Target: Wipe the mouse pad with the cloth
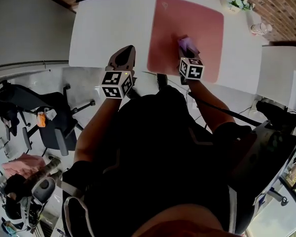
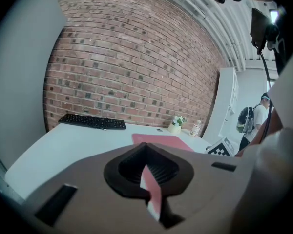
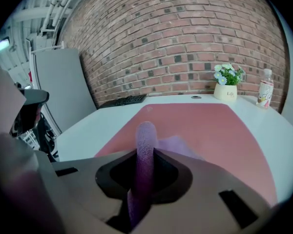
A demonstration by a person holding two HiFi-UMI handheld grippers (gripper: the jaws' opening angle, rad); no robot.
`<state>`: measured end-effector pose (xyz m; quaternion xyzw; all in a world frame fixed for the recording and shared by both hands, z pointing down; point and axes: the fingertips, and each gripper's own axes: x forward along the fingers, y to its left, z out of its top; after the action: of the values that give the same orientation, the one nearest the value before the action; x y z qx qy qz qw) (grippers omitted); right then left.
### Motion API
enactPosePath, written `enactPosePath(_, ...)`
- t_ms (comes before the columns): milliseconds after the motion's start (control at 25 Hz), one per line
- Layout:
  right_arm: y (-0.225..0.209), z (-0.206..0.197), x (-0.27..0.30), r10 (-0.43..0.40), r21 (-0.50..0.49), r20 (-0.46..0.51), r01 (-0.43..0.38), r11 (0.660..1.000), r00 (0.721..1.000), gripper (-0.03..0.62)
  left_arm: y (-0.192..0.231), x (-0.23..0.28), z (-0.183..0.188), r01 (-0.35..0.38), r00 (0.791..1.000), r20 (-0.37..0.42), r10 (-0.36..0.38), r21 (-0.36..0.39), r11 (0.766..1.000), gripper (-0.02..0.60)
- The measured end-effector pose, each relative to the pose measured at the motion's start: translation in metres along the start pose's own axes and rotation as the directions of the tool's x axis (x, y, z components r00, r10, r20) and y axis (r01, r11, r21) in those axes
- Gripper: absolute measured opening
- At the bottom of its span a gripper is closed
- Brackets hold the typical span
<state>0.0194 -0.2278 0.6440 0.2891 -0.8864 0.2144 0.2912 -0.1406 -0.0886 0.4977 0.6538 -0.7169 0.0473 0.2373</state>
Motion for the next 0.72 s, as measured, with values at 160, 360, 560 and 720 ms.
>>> enactPosePath(160,0.035,0.005,0.016,0.068,-0.013,-0.014,-0.069,0.998,0.998,0.058,0.012,-0.014,-0.002,-0.036,0.999,0.004,0.036,-0.005,0.999,0.003)
enactPosePath(360,0.072,0.013,0.037,0.141,-0.017,-0.041,-0.142,0.99,0.989,0.058,0.026,-0.03,-0.003,-0.08,0.997,0.013,0.08,-0.014,0.997,0.003)
enactPosePath(560,0.104,0.017,0.052,0.189,-0.037,-0.073,-0.192,0.981,0.979,0.058,0.029,-0.041,-0.007,-0.099,0.995,0.012,0.1,-0.015,0.995,0.003)
enactPosePath(720,0.125,0.019,0.061,0.22,-0.049,-0.084,-0.225,0.973,0.972,0.058,0.029,-0.044,-0.012,-0.096,0.995,0.002,0.096,-0.016,0.995,0.005)
